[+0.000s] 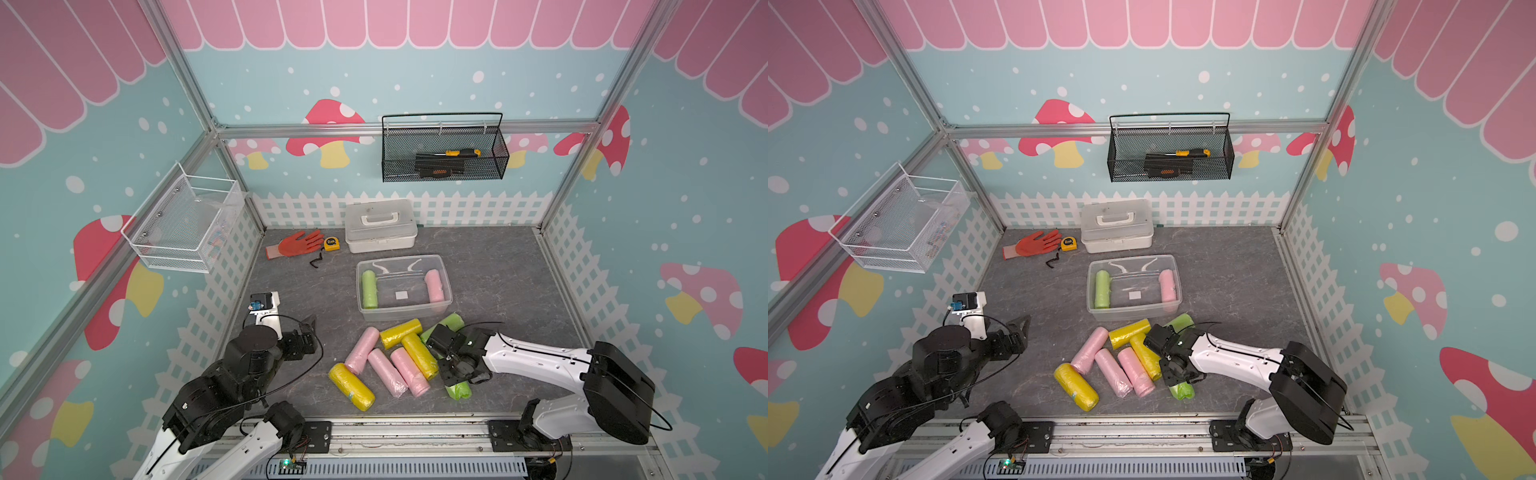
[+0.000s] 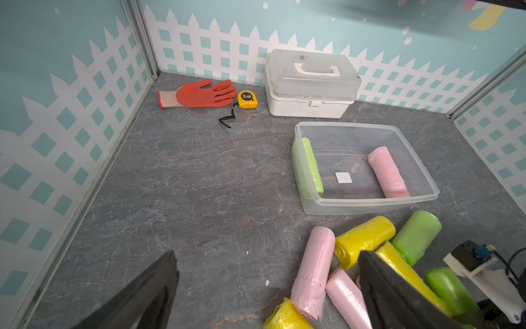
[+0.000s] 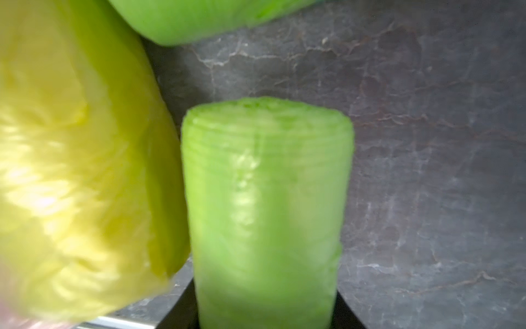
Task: Put the roll of trash bags into the storage box
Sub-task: Pick up the roll of trash bags from the center of the board.
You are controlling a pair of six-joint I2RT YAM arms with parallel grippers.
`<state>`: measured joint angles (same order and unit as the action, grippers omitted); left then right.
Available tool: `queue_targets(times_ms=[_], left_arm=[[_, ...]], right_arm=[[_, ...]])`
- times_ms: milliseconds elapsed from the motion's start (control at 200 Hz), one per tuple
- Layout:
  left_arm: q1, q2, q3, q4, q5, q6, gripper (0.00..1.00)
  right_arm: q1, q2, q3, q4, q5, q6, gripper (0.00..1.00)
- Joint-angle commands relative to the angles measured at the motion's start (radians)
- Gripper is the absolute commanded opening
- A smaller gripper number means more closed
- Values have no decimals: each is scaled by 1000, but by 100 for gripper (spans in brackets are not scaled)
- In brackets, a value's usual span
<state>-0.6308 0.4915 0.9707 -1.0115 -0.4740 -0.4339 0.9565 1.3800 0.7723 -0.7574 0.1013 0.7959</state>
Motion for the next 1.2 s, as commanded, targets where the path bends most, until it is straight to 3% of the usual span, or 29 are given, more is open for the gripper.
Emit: queue_targets(times_ms=[0, 240, 580, 921, 1051, 1196], left_arm=[[-2, 7, -12, 18, 29, 32, 99], [-2, 51, -18, 29, 75, 41, 99], [-3, 22, -21, 31, 81, 32, 99], [-4, -9, -20, 28, 79, 29, 99], [-2, 13, -17, 26, 81, 30, 99], [-1, 59, 3, 24, 85, 54, 99]], right_arm=[[6, -77, 31, -77, 49, 15, 36], [6, -201, 96, -152, 99, -17, 29], [-1, -140, 479, -231, 190, -171, 24], [-81, 171, 942, -229, 237, -287, 20], [-133, 273, 1001, -218, 67, -257, 17], [-176, 411, 1083, -209, 120, -275, 15]])
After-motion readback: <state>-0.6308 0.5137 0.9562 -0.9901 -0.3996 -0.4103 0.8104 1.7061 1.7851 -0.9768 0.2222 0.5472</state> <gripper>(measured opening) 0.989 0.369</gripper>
